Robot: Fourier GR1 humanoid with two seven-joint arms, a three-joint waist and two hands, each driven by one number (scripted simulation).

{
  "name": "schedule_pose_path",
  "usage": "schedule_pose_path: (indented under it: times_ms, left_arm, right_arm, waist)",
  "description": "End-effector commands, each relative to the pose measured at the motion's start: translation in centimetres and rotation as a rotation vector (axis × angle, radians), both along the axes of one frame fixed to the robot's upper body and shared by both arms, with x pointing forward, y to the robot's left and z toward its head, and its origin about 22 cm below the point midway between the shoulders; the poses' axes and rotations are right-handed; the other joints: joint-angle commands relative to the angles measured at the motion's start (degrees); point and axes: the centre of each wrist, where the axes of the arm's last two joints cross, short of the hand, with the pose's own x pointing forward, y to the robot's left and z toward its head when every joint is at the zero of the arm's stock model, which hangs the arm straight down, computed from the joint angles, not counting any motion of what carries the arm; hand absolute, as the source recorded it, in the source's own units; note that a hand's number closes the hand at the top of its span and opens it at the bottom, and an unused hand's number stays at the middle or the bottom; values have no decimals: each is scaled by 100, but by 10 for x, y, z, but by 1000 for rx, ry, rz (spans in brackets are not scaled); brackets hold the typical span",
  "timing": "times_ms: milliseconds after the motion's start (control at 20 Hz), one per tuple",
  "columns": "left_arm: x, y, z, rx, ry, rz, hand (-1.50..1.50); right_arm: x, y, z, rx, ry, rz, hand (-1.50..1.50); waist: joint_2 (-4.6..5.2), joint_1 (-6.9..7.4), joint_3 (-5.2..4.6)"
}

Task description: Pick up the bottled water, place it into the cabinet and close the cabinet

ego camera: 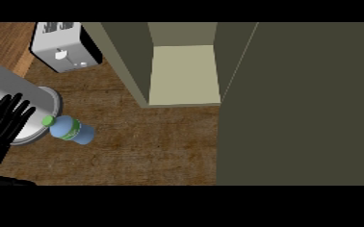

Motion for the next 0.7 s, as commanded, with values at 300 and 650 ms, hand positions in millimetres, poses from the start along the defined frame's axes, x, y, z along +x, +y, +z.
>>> schedule_pose_path:
  times_ms: [300, 650]
  left_arm:
    - [23, 10, -54, 33, 57, 23, -150]
    - [32, 5, -92, 34, 109, 64, -150]
  right_arm:
    - [-29, 11, 26, 111, -79, 74, -150]
    - [-41, 13, 32, 123, -67, 114, -150]
  waist:
    - [3, 8, 0]
    - [-4, -39, -5]
